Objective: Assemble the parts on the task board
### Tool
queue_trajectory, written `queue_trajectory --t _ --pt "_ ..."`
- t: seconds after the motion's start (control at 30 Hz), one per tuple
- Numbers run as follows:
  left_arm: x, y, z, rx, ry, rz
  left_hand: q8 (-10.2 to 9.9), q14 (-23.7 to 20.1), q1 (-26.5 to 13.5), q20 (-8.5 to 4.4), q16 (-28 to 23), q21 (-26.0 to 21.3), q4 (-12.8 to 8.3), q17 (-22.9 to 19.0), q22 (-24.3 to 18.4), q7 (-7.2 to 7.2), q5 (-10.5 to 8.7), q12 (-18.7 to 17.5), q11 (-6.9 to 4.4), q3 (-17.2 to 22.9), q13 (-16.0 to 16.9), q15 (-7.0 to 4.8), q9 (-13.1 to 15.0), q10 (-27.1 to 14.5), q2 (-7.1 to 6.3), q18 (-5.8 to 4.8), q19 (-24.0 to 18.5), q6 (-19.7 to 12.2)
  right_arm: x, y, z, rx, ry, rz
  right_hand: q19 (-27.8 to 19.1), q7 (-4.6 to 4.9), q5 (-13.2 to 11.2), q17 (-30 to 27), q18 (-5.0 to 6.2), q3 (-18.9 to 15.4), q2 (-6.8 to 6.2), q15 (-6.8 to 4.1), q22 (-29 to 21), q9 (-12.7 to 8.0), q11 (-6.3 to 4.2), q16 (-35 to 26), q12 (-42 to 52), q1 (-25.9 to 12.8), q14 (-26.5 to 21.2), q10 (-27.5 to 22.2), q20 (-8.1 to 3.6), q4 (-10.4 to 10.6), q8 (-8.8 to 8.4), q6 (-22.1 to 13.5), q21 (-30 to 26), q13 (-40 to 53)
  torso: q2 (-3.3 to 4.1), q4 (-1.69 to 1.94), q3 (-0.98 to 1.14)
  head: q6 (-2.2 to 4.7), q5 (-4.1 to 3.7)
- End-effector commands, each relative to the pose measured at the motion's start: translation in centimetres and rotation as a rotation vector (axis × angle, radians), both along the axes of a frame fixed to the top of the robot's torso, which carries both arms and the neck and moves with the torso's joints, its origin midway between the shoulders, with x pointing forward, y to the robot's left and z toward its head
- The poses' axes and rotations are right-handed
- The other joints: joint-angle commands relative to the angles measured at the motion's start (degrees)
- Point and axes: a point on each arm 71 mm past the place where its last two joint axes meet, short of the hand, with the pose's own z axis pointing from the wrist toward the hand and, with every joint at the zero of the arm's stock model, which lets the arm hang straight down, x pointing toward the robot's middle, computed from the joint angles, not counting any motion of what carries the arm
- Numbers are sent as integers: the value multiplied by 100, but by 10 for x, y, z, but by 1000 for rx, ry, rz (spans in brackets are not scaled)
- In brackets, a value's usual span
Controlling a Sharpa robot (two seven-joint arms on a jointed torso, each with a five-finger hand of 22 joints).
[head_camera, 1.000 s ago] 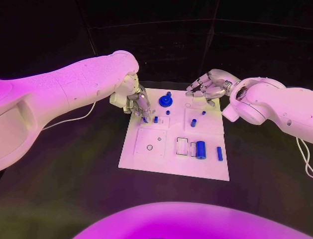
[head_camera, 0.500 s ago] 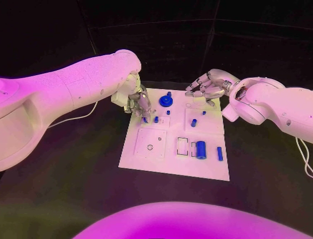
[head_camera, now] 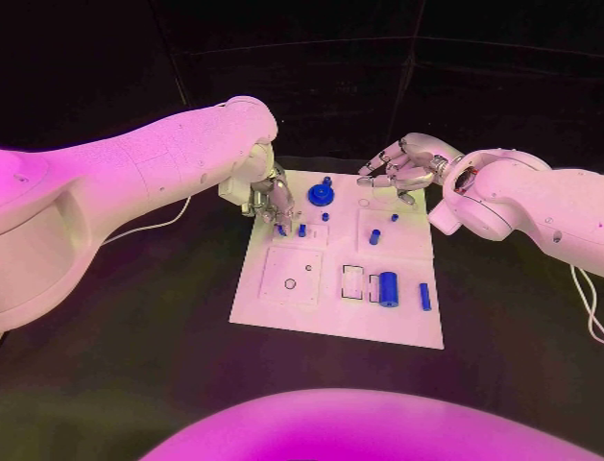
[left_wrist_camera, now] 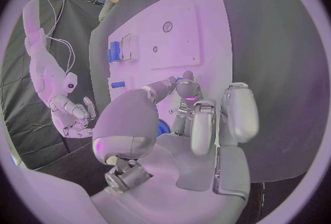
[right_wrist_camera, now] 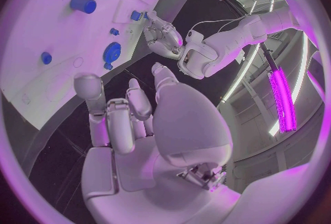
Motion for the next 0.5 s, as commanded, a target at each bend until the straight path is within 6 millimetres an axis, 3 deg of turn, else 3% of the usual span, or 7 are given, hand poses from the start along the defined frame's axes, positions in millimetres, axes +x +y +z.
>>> queue_trajectory --t 0.03,0.5 --pt "1 2 -1 42 -13 8 33 615 301 -33 17 35 -172 1509 182 -27 19 38 0 148 7 -5 -1 33 227 50 -2 22 0 1 1 1 -3 8 -24 -10 37 758 31 -24 33 -41 -4 -8 -13 -28 10 9 425 -33 -11 -4 28 -39 -19 -5 3 -2 1 -6 -10" --pt "2 0 -7 65 -13 6 37 615 304 -35 17 37 -189 1509 184 -28 19 37 -2 138 3 -6 13 33 213 49 0 19 -1 2 1 2 -4 9 -24 -10 37 758 31 -24 33 -41 -4 -8 -13 -28 10 9 425 -33 -11 -4 28 -39 -19 -5 3 -3 -1 -14 -16"
